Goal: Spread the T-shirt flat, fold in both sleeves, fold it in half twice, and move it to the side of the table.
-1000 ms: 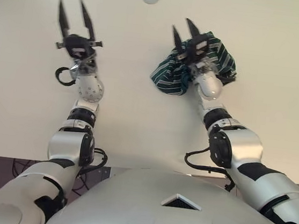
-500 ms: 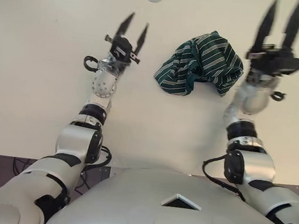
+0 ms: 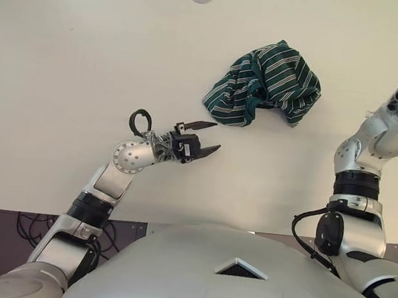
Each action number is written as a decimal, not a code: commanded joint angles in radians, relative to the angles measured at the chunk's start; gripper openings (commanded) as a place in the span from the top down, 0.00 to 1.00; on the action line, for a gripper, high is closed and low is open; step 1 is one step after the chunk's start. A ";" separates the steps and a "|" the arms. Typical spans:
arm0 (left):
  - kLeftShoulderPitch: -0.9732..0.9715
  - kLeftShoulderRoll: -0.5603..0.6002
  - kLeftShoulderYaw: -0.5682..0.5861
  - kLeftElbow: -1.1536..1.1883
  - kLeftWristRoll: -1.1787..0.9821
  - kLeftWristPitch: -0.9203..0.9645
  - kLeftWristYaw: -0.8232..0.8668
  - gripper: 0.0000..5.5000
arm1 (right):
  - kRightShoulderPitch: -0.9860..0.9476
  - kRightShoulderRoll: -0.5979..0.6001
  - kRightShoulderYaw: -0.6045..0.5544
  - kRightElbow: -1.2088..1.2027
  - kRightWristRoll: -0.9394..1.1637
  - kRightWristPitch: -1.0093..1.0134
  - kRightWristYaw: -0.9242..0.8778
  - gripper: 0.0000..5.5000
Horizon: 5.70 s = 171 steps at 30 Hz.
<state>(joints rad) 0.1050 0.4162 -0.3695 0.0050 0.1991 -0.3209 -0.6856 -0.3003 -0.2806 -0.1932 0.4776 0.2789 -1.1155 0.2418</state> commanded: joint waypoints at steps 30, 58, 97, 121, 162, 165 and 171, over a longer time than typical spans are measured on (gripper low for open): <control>-0.201 -0.014 -0.115 0.228 0.095 0.117 0.040 1.00 | -0.073 0.056 0.028 0.099 -0.007 0.000 0.033 0.63; 0.023 0.085 0.560 -0.407 -1.133 0.592 -0.115 1.00 | 0.342 -0.195 0.254 -0.177 -0.070 0.381 0.806 0.63; 0.109 0.238 0.100 0.082 0.105 -0.351 -0.040 0.52 | 0.183 -0.052 0.244 -0.077 0.025 0.300 0.605 0.63; 0.073 0.365 0.098 0.045 0.217 -0.370 0.041 0.63 | 0.206 -0.042 0.249 -0.131 -0.001 0.326 0.567 0.63; -0.042 0.380 0.296 -0.230 -0.538 -0.185 -0.046 0.99 | 0.171 -0.029 0.230 -0.130 0.061 0.341 0.564 0.63; -0.043 0.364 0.314 -0.237 -0.545 -0.165 -0.061 0.99 | 0.170 -0.028 0.230 -0.129 0.062 0.342 0.565 0.63; -0.043 0.319 0.383 -0.324 -0.684 0.023 -0.016 0.99 | 0.222 -0.049 0.251 -0.224 0.176 0.461 0.643 0.63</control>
<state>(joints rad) 0.0677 0.7483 -0.0108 -0.2809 -0.4474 -0.3621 -0.7251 -0.1012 -0.3238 0.0455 0.2978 0.4226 -0.7055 0.8521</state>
